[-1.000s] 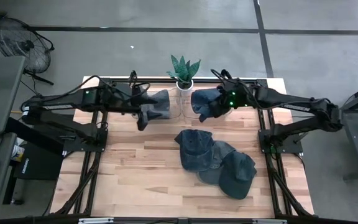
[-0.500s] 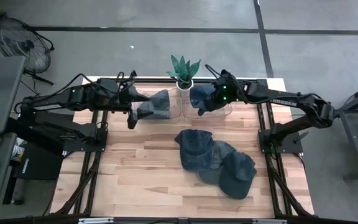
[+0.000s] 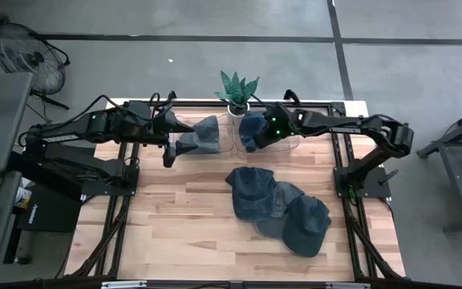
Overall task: Pick & Place hat
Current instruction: Put the left dark blue cap into the right transparent bin
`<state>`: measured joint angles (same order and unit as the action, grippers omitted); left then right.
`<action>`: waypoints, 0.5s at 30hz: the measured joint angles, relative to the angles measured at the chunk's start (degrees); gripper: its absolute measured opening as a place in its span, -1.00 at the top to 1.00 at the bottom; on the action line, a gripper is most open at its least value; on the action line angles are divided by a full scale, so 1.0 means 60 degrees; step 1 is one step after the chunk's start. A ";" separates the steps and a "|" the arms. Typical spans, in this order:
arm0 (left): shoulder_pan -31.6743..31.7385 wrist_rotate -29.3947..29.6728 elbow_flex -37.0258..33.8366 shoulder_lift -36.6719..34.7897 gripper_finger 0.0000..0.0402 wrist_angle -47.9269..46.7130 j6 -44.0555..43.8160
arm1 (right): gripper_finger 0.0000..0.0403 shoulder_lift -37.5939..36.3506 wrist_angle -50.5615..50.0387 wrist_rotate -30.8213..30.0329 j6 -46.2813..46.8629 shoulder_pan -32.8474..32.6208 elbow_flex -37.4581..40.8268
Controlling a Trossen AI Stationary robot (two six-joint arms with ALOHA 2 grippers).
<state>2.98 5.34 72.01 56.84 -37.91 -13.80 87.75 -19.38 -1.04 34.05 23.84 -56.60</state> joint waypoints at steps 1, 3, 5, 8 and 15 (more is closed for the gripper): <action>0.0000 -0.0007 0.0000 0.0000 -0.44 0.0000 0.0000 | 1.00 0.0042 -0.0006 0.0064 0.0092 -0.0044 0.0000; 0.0000 -0.0020 0.0000 -0.0004 -0.44 0.0004 -0.0002 | 1.00 0.0074 -0.0069 0.0179 0.0306 -0.0142 0.0000; 0.0000 -0.0097 0.0000 0.0000 -0.44 0.0002 -0.0002 | 1.00 0.0038 -0.0260 0.0114 0.0465 -0.0253 0.0000; 0.0000 -0.0124 0.0001 0.0000 -0.44 0.0004 -0.0007 | 1.00 -0.0074 -0.0687 -0.0021 0.0832 -0.0385 0.0000; 0.0000 -0.0130 0.0000 0.0000 -0.44 0.0011 -0.0102 | 1.00 -0.0144 -0.0978 0.0001 0.1155 -0.0586 0.0000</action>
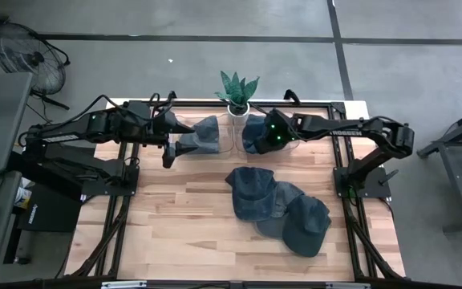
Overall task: Pick & Place hat
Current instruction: Put the left dark blue cap into the right transparent bin
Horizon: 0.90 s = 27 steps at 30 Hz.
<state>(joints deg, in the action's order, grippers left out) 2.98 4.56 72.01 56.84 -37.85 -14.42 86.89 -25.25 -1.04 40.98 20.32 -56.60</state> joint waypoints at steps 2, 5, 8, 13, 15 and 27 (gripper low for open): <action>0.0000 -0.0003 0.0000 0.0000 -0.44 -0.0004 -0.0070 | 1.00 -0.0006 -0.0106 -0.0083 0.0138 -0.0096 0.0000; 0.0000 -0.0004 0.0000 0.0000 -0.44 -0.0004 -0.0072 | 1.00 -0.0018 -0.0425 -0.0345 0.0327 -0.0326 0.0000; 0.0000 -0.0004 0.0000 0.0000 -0.44 -0.0002 -0.0072 | 1.00 -0.0166 -0.0483 -0.0820 0.0336 -0.0608 0.0000; 0.0000 -0.0004 0.0004 0.0000 -0.44 -0.0003 -0.0073 | 1.00 -0.0375 -0.0452 -0.1021 0.0175 -0.0705 0.0000; 0.0000 -0.0007 0.0000 0.0000 -0.44 -0.0004 -0.0073 | 1.00 -0.0375 -0.0475 -0.1022 0.0086 -0.0625 0.0000; 0.0000 -0.0007 0.0004 0.0000 -0.44 0.0051 -0.0073 | 1.00 0.0307 0.0421 -0.0441 -0.0494 -0.0314 0.0004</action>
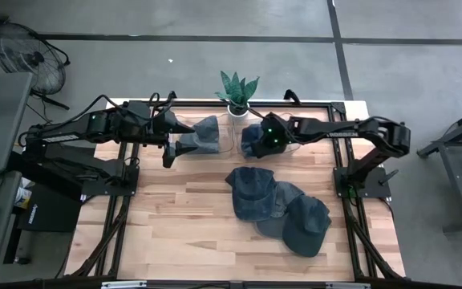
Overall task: Pick & Place hat
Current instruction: Put the left dark blue cap into the right transparent bin
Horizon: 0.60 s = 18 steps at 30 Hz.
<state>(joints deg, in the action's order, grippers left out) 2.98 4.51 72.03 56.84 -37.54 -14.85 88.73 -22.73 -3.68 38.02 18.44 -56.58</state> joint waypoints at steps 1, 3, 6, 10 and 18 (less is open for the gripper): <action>0.0000 0.0000 0.0000 0.0000 -0.44 0.0000 0.0000 | 1.00 0.0097 0.0036 0.0011 0.0009 0.0000 0.0000; 0.0000 0.0000 0.0000 0.0000 -0.44 -0.0004 0.0000 | 1.00 0.0261 0.0104 0.0128 0.0088 0.0011 0.0000; 0.0000 -0.0015 0.0000 0.0000 -0.44 -0.0008 0.0000 | 0.99 0.0456 0.0088 0.0146 0.0144 0.0007 0.0011; 0.0000 -0.0018 0.0000 0.0000 -0.44 -0.0020 0.0000 | 0.93 0.0469 0.0110 0.0146 0.0438 0.0011 0.0011; 0.0000 -0.0189 0.0000 0.0000 -0.44 -0.0022 -0.0004 | 0.51 0.0450 0.0107 0.0585 0.1003 0.0090 0.0011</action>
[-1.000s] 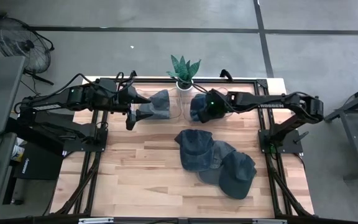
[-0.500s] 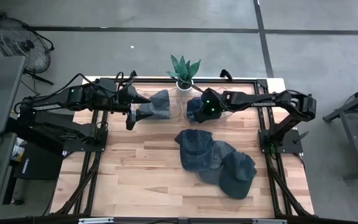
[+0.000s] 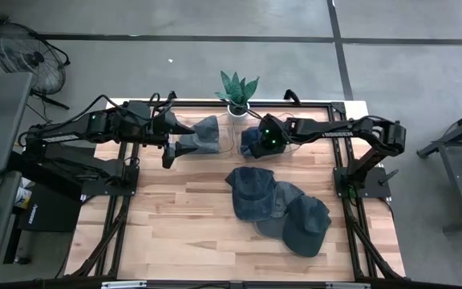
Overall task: Pick & Place hat
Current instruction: Put the left dark blue cap into the right transparent bin, then put the right dark blue cap into the right transparent bin
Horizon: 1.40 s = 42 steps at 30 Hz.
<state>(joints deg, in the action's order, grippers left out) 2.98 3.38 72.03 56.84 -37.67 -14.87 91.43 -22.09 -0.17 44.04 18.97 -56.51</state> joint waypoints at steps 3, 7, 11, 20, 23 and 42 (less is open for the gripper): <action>0.0000 0.0000 0.0000 0.0000 -0.44 -0.0004 0.0000 | 0.31 -0.0026 0.0000 0.0311 0.0178 0.0114 0.0000; 0.0000 0.0002 0.0000 0.0000 -0.44 -0.0051 0.0000 | 0.08 -0.0242 -0.0040 0.0837 0.0260 0.0326 0.0000; 0.0000 0.0004 0.0000 0.0000 -0.44 -0.0087 0.0000 | -0.05 -0.0767 -0.0150 0.1015 0.0411 0.0505 0.0000; 0.0000 0.0007 0.0003 0.0000 -0.44 -0.0255 0.0000 | -0.09 -0.2569 -0.1284 0.0959 0.0770 0.0483 0.0000; 0.0000 0.0007 0.0004 0.0000 -0.44 -0.0255 0.0002 | -0.09 -0.3269 -0.1980 0.0852 0.1269 0.0290 0.0000; 0.0000 0.0051 0.0004 0.0004 -0.44 -0.0237 0.0036 | -0.09 -0.5438 -0.5734 0.0014 0.5544 -0.2654 0.0000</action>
<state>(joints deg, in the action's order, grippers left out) 2.98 3.68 72.05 56.86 -39.09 -14.66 58.81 -56.49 -0.09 77.30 3.05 -56.51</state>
